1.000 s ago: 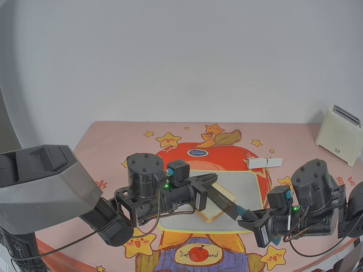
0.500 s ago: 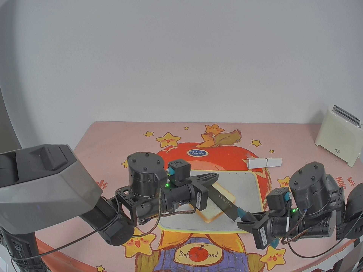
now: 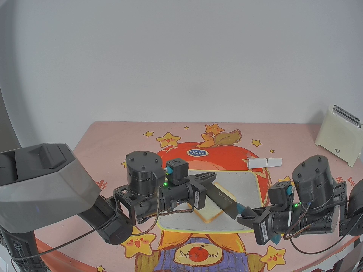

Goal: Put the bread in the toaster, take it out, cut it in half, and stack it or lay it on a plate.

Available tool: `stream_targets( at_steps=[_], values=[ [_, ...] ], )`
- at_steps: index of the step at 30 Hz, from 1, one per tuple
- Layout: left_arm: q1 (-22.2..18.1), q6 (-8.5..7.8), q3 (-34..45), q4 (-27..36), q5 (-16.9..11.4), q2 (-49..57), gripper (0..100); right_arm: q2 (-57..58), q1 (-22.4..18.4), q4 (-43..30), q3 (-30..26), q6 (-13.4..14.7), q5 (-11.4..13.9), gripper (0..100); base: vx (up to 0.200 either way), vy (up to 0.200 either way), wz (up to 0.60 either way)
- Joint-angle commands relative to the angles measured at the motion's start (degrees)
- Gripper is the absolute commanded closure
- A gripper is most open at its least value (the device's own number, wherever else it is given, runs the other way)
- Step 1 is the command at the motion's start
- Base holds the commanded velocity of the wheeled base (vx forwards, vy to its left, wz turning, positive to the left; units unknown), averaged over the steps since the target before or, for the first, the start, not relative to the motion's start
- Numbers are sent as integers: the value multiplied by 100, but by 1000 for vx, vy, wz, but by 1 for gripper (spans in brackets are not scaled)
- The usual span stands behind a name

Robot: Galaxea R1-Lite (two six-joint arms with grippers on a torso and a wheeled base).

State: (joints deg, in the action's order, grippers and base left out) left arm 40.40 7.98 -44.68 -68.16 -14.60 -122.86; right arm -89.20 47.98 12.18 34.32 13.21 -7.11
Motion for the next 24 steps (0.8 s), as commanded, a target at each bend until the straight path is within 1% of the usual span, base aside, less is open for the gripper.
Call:
stream_targets(
  at_steps=[1,10,19,24],
  values=[
    [-6,1,56,4,1,-19,100,8,1,39,-4,6,8,100,0,0,0],
    [-15,1,29,-5,1,7,100,-194,1,57,-232,14,16,100,0,0,0],
    [-23,1,38,-31,1,183,100,-124,1,74,-197,23,8,100,0,0,0],
    [-59,1,82,-13,1,508,100,-133,1,74,-215,23,16,100,0,0,0]
  ],
)
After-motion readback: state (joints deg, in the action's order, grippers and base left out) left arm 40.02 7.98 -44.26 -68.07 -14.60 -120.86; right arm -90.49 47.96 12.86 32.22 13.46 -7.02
